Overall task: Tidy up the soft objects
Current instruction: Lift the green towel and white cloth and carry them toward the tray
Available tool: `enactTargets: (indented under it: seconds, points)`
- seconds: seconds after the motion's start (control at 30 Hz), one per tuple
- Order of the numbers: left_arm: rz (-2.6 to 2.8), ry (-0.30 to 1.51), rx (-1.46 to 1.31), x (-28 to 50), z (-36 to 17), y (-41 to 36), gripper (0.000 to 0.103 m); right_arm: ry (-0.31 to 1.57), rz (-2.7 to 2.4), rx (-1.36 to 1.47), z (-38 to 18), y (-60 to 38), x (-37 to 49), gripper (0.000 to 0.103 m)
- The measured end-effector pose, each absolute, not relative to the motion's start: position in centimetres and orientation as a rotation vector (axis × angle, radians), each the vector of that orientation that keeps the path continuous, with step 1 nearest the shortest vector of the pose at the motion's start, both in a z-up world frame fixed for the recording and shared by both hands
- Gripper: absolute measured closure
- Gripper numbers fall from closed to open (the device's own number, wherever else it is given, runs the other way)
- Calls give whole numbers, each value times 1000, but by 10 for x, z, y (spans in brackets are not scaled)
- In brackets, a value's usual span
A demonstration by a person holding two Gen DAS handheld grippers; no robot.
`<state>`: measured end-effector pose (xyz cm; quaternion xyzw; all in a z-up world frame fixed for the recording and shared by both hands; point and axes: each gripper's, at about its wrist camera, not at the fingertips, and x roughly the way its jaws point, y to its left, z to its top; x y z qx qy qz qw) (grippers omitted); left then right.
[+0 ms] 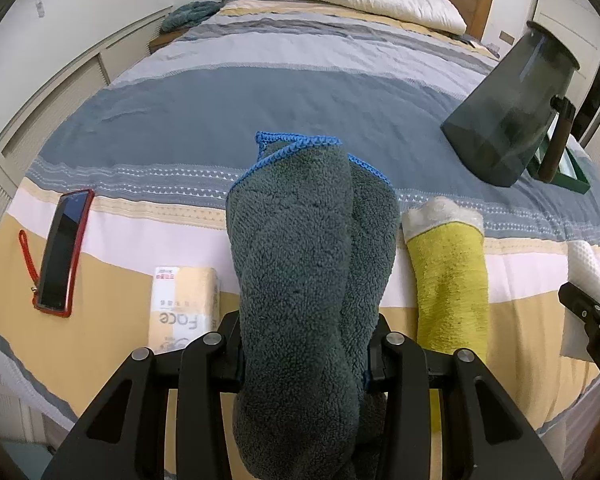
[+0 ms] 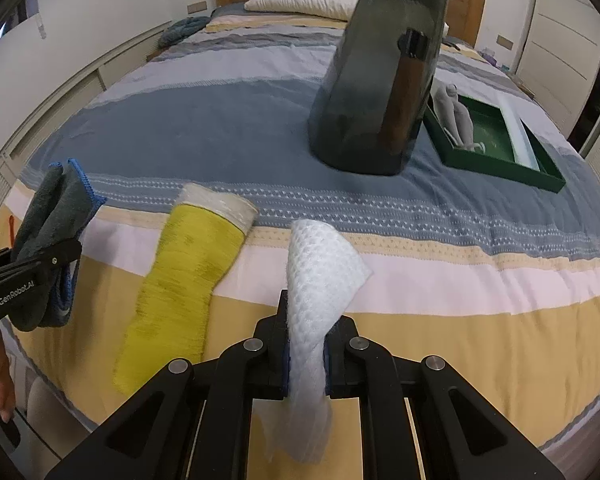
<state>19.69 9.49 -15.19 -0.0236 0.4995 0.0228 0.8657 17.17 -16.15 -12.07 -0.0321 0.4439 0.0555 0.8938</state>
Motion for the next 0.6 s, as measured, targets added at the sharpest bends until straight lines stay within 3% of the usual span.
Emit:
enactTargets:
  seconds: [0.6]
  points:
    - [24, 967, -17, 183, -107, 67, 68, 840, 180, -119, -74, -156, 136, 93]
